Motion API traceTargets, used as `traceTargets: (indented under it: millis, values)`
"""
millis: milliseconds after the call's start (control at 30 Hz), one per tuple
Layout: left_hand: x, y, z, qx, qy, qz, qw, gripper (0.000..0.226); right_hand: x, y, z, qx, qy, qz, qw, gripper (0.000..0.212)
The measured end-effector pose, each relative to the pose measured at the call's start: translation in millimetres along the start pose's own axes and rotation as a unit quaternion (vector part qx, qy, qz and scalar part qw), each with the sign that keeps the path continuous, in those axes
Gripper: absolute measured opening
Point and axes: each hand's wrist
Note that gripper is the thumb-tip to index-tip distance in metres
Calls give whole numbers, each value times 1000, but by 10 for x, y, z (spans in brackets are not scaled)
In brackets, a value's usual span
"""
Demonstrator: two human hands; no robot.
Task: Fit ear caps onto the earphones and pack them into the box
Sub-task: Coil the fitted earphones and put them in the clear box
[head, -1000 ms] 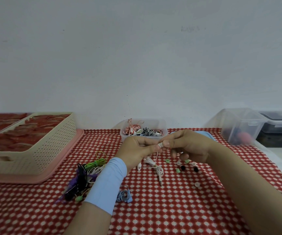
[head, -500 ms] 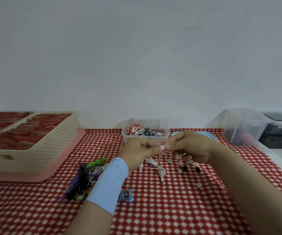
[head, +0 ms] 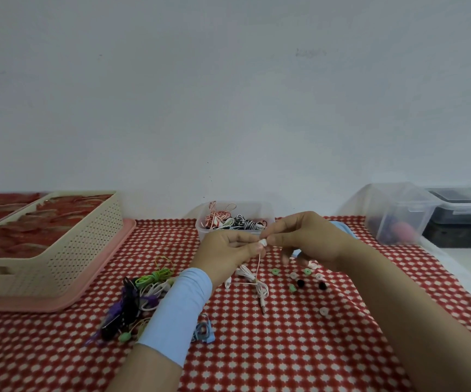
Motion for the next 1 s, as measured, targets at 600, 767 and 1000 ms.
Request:
traceTargets:
  millis: [600, 767, 1000]
  values:
    - [-42, 71, -65, -24, 50, -36, 998, 9, -2, -129, -49, 52, 122, 179, 975, 11]
    - [-30, 72, -43, 16, 16, -35, 999, 10, -35, -125, -41, 76, 80, 111, 988, 26]
    - [18, 62, 9, 14, -27, -24, 999, 14, -17, -80, -8, 46, 24, 16, 999, 22]
Point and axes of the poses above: each hand's wrist, its own z-axis away from the middle knuckle, its own y-axis out of the back of the hand, x = y × z, and after that the axes turned 3 degrees about z, right-handed
